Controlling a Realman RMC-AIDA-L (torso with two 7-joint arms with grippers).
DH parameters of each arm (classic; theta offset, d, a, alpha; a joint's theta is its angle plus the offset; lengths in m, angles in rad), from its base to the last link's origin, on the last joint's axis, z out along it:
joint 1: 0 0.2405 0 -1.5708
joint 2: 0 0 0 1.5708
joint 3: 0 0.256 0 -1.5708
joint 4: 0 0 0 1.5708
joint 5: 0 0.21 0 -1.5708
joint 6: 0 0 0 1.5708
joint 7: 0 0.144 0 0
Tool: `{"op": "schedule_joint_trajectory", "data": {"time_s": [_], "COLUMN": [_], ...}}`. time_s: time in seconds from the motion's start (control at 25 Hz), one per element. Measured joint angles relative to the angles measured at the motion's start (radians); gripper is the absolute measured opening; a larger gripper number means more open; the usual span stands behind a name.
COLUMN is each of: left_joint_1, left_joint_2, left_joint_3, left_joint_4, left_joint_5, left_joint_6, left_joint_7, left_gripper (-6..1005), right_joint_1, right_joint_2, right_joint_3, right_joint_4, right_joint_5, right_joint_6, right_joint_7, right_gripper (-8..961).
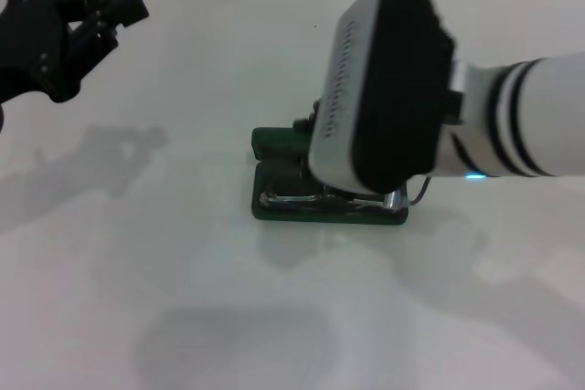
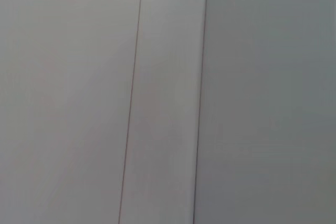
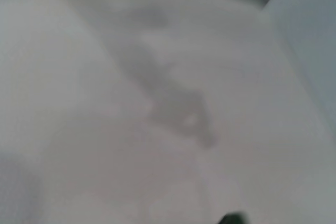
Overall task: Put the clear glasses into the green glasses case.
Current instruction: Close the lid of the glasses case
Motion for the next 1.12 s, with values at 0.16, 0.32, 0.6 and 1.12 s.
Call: {"op": "schedule_joint_trajectory", "data": {"time_s": [0.16, 0.32, 0.6, 1.12], "left_joint_1": [0.003, -0.015, -0.044, -0.175], "left_joint_2": [0.000, -0.008, -0.016, -0.065], "left_joint_3": [0.000, 0.000, 0.004, 0.008], "left_joint_4": [-0.003, -0.004, -0.015, -0.024], "left_joint_5": [0.023, 0.063, 0.072, 0.209], "left_joint_6": [-0.012, -0.031, -0.062, -0.108], "left_joint_7": [-0.024, -0.029, -0.045, -0.123], "left_gripper": [96, 96, 96, 98], "right_joint_1": [-0.110, -0.202, -0.287, -0.099], "right_joint_2": [0.001, -0.003, -0.012, -0.097], "right_joint_3": [0.054, 0.184, 0.586, 1.553], "right_joint_4": [-0.059, -0.053, 0.131, 1.211], "right_joint_5": [0.041, 0.140, 0.662, 1.470], "right_joint_6": [0.090, 0.108, 0.031, -0.905], "right_joint_7": [-0.053, -0.102, -0.346, -0.988], "right_gripper": [288, 287, 275, 256]}}
